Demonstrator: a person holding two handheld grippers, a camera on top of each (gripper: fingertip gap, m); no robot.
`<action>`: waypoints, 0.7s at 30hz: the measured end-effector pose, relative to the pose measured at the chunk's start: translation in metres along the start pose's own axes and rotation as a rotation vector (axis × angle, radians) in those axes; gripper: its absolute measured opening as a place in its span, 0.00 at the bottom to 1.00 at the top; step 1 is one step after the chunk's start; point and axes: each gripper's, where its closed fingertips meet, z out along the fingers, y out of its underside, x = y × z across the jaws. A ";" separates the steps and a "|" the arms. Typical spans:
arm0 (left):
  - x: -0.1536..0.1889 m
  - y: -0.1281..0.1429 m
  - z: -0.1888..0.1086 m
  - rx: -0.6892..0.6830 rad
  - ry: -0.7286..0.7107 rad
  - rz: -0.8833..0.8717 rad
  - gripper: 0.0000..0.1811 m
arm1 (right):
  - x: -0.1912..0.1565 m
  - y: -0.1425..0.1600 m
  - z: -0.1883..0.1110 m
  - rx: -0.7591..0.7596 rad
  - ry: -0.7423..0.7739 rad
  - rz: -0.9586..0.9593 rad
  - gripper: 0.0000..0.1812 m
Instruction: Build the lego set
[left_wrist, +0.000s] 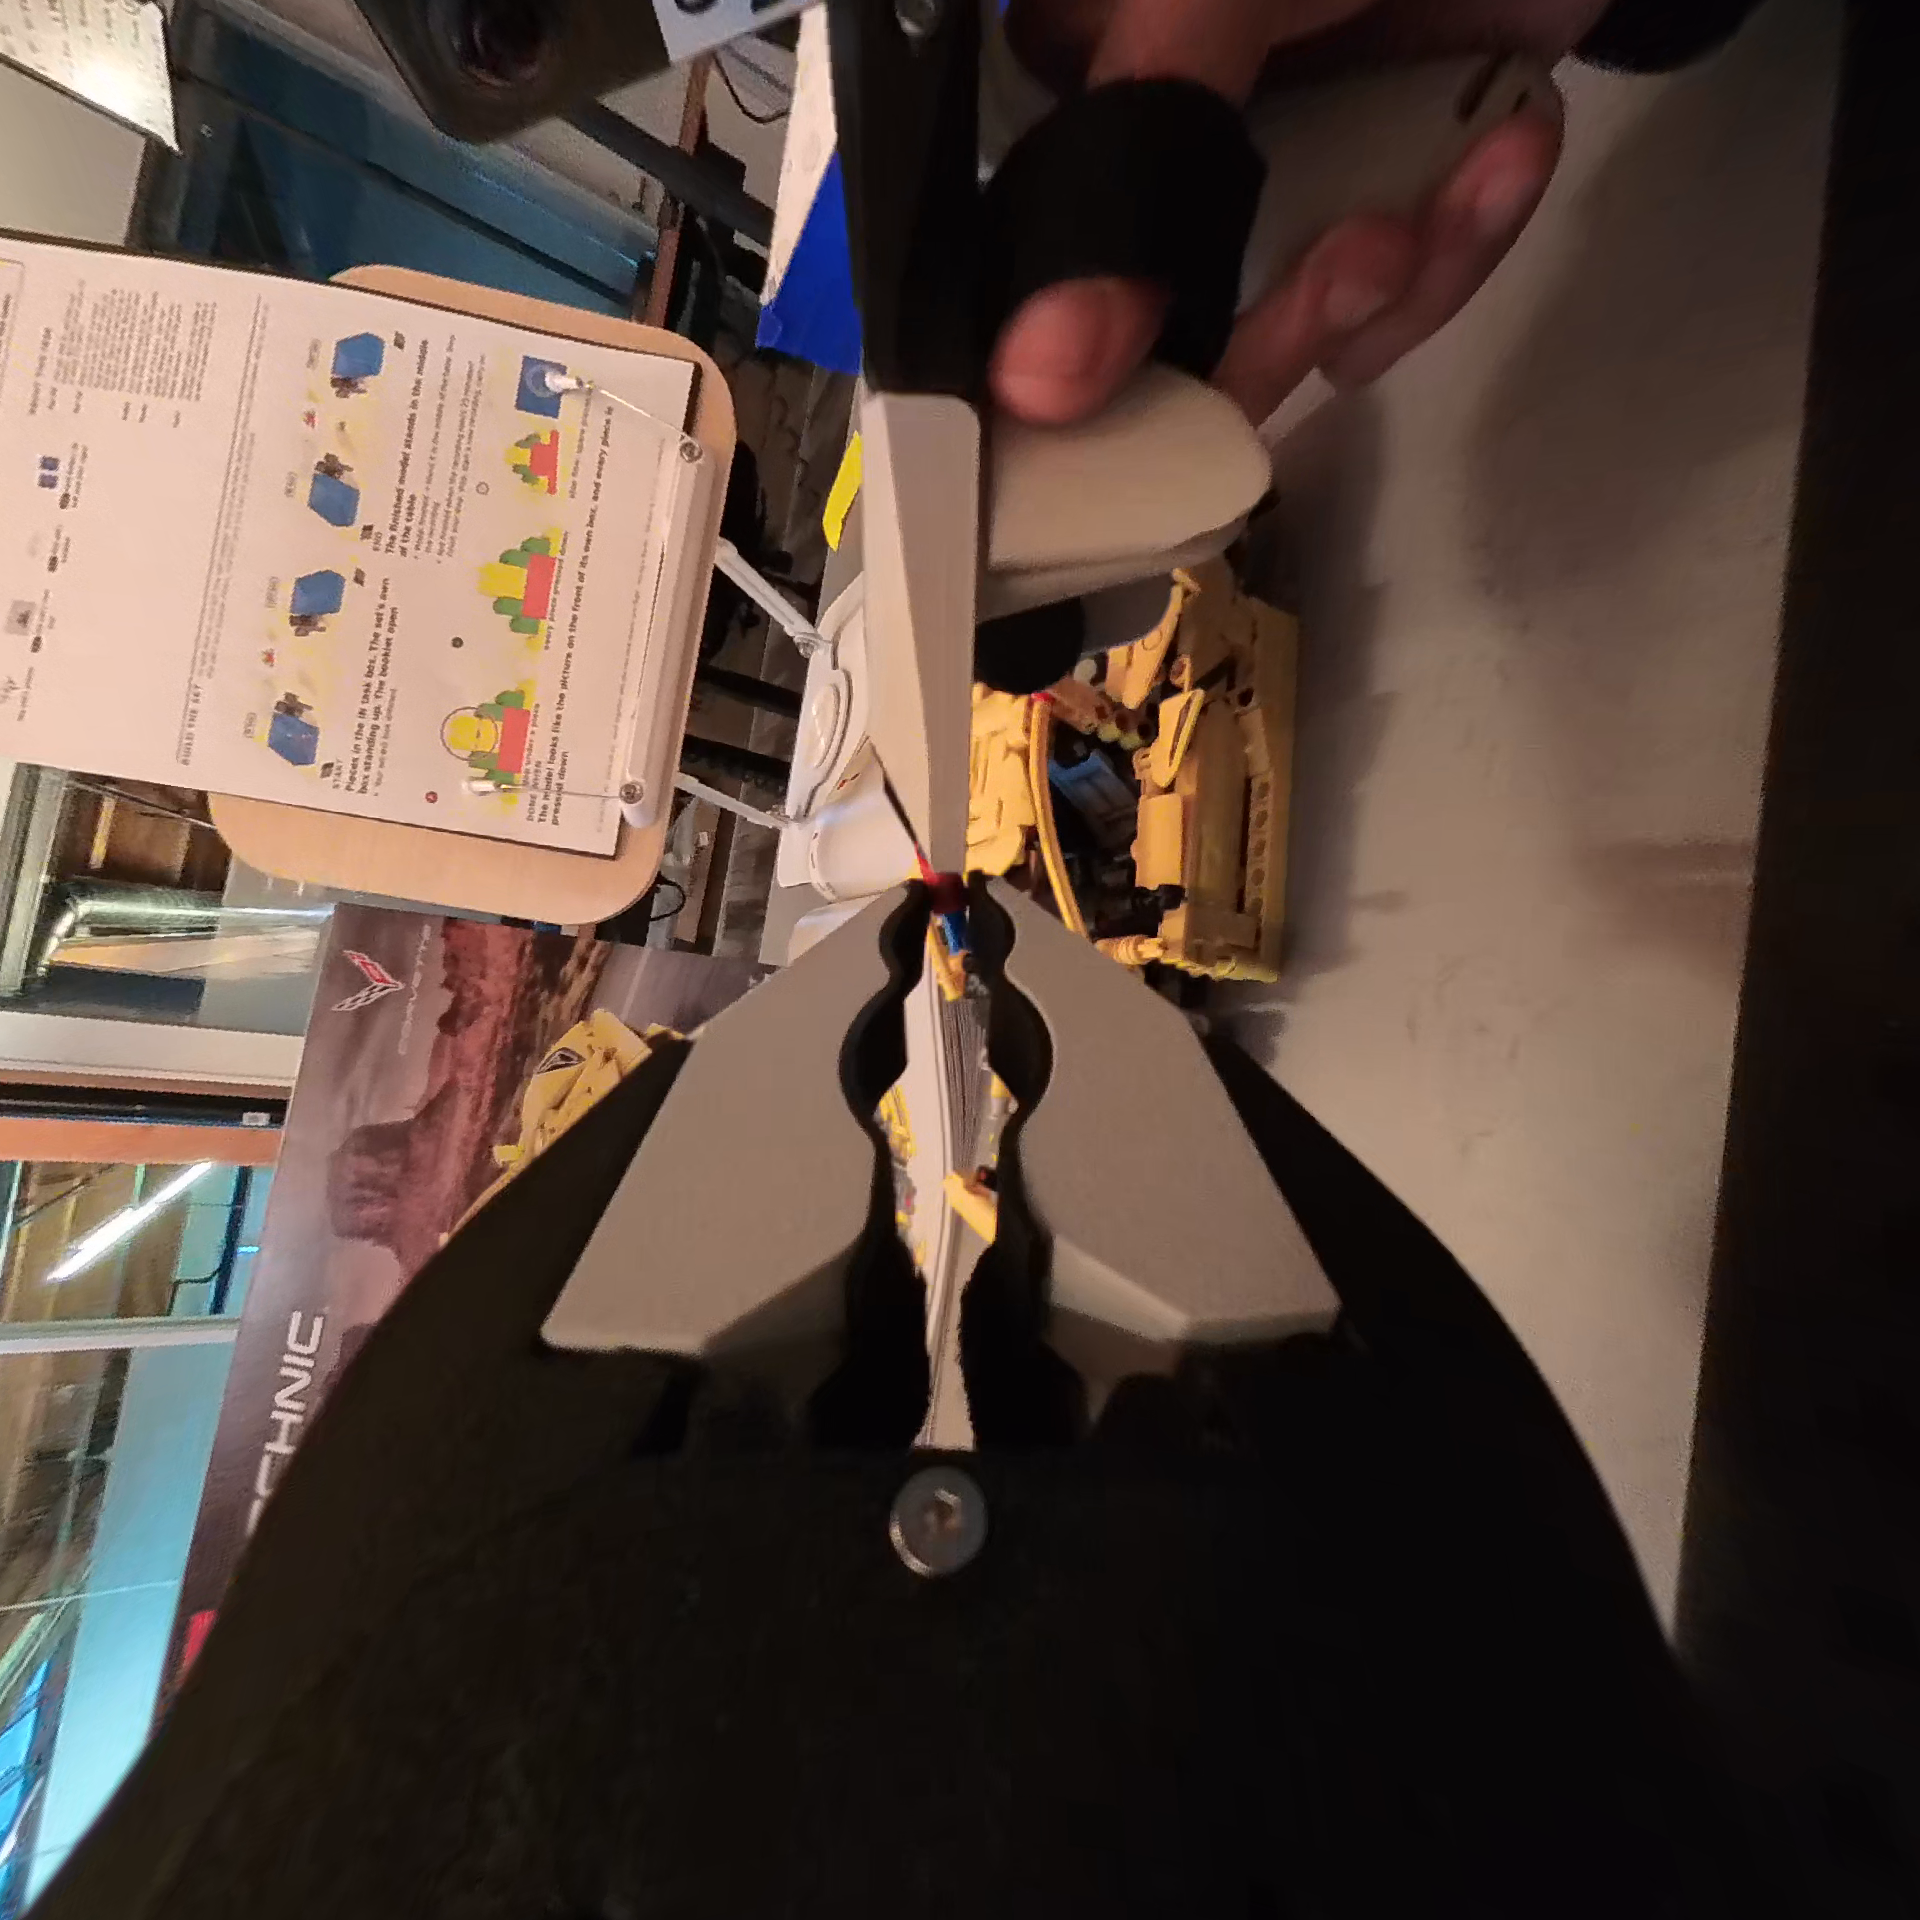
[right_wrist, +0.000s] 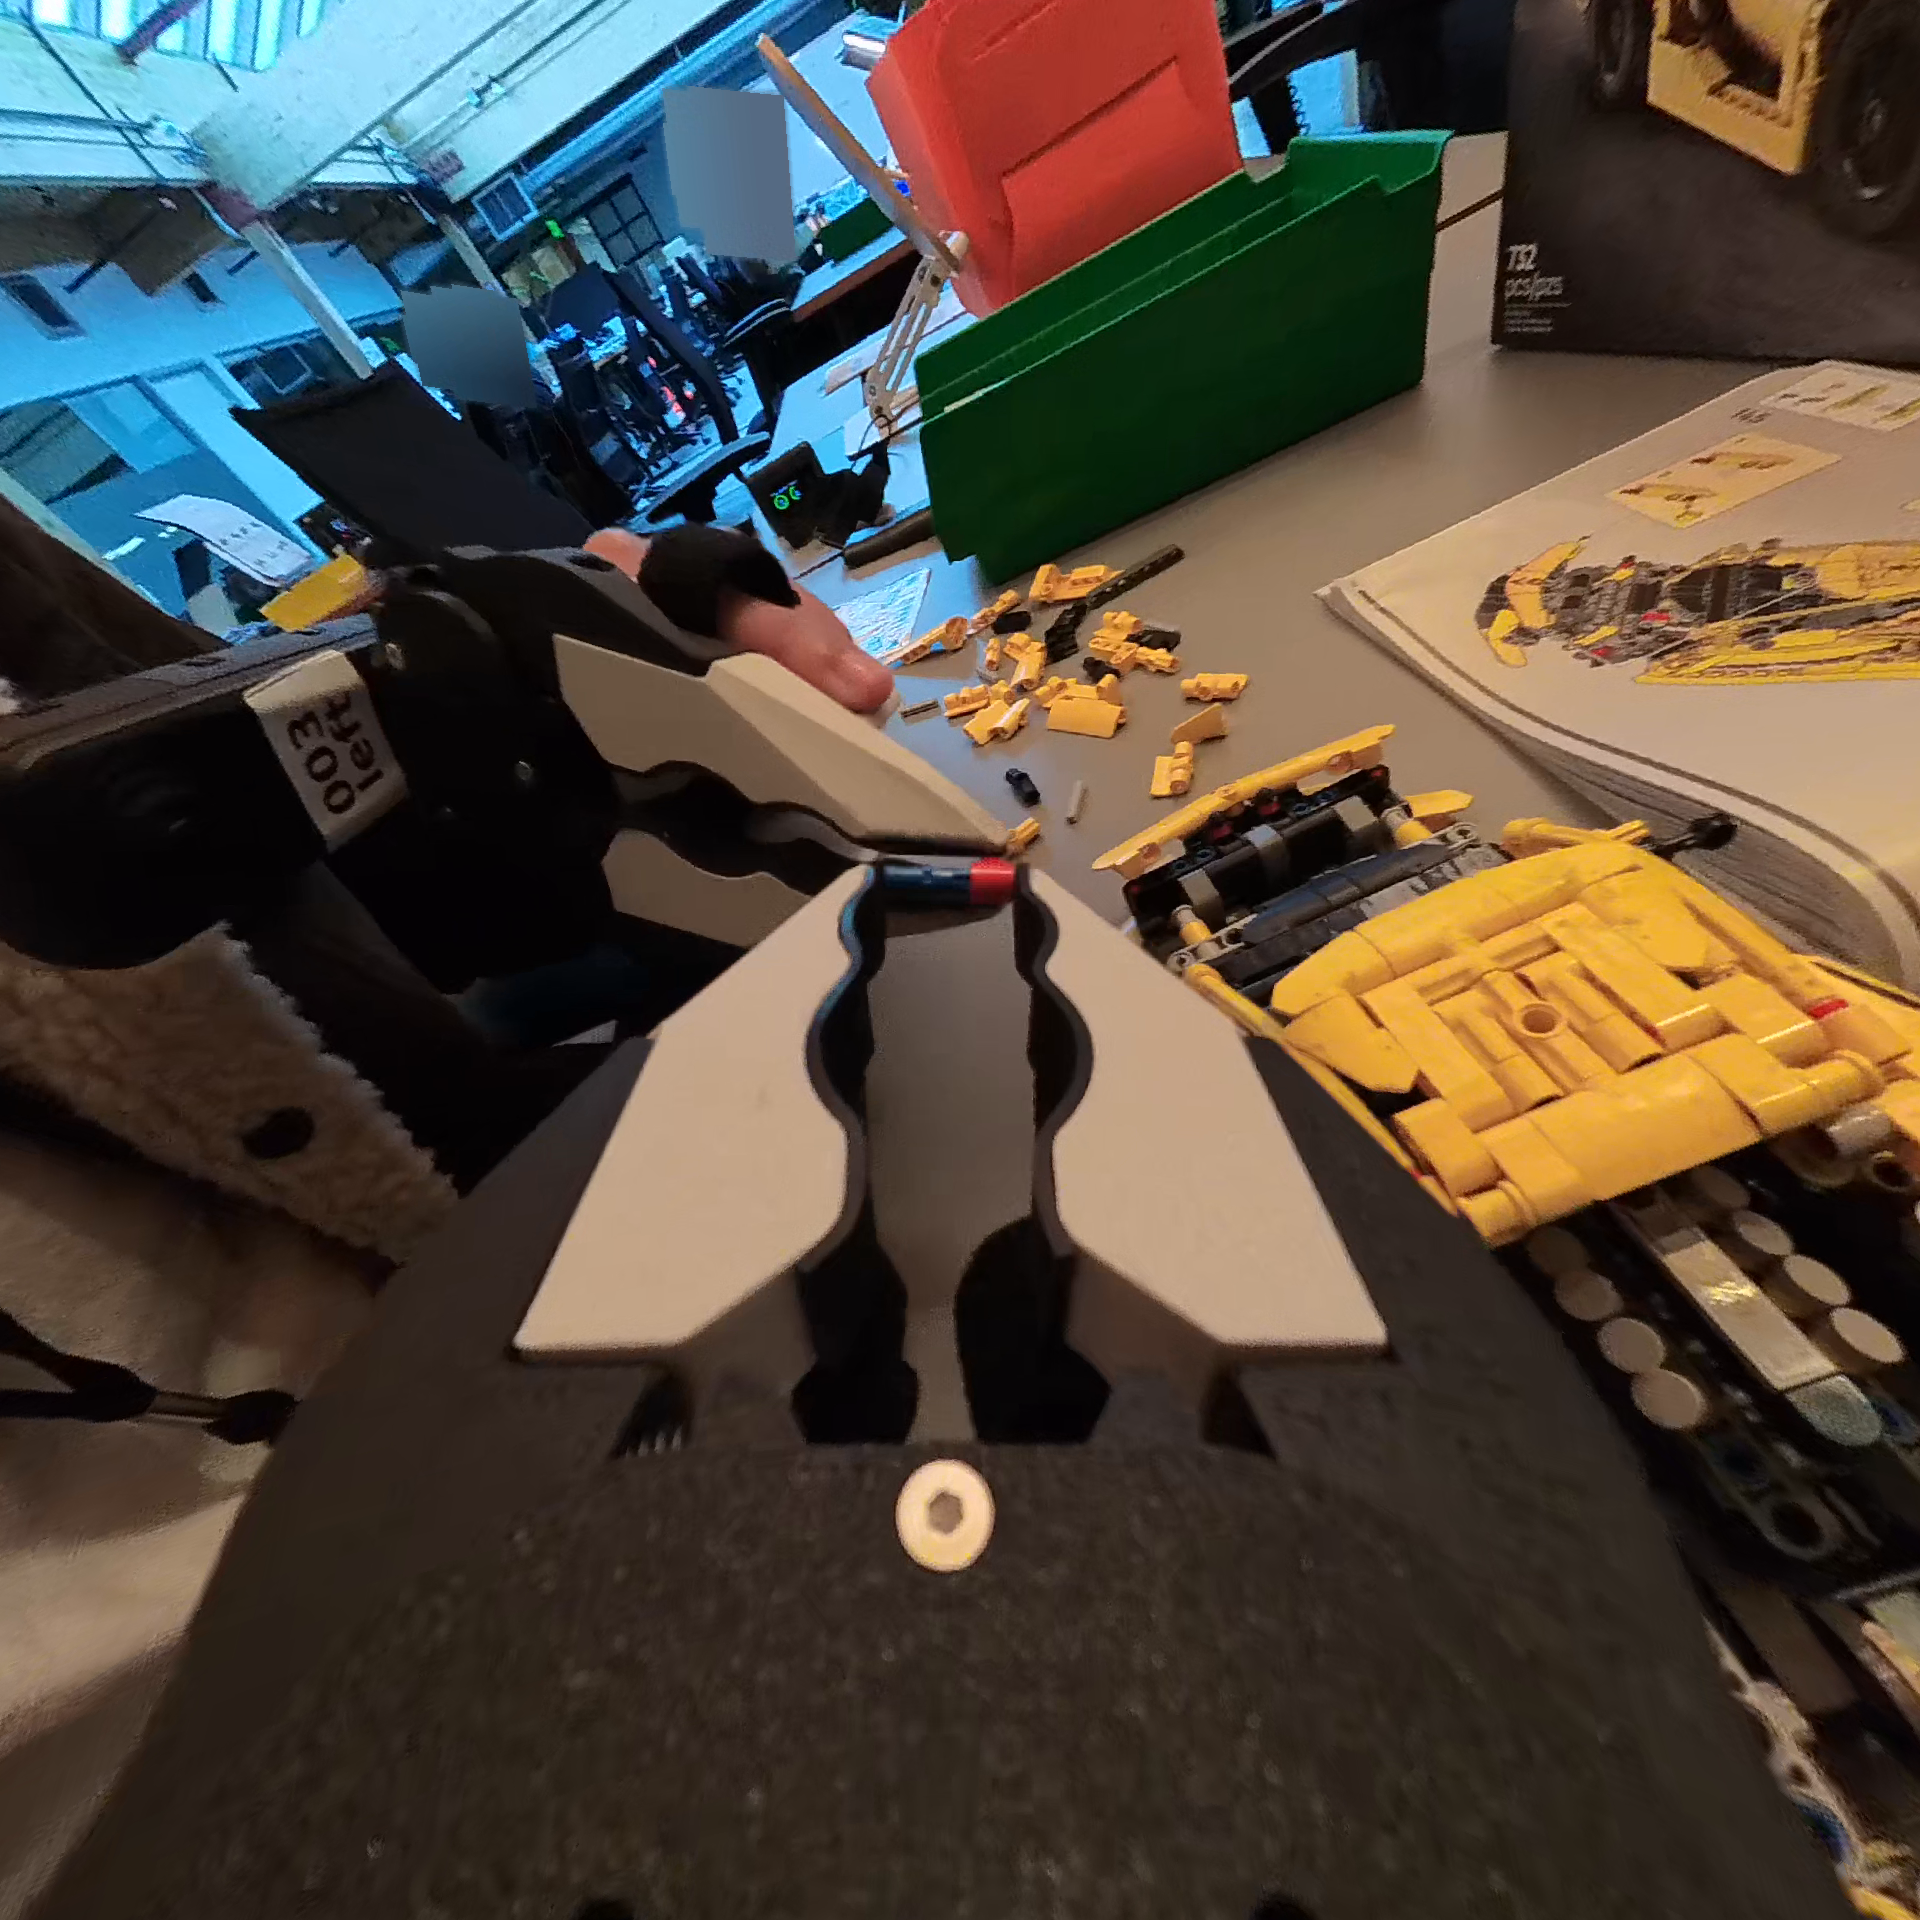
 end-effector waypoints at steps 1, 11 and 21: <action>0.000 -0.001 -0.001 0.005 0.002 -0.005 0.04 | -0.001 0.000 0.000 0.000 -0.015 0.016 0.13; 0.000 -0.002 0.001 0.020 -0.007 -0.057 0.04 | 0.001 0.002 -0.002 -0.019 -0.006 0.002 0.13; 0.006 -0.001 0.008 0.041 0.023 -0.039 0.04 | 0.006 0.006 -0.003 -0.039 0.004 0.061 0.13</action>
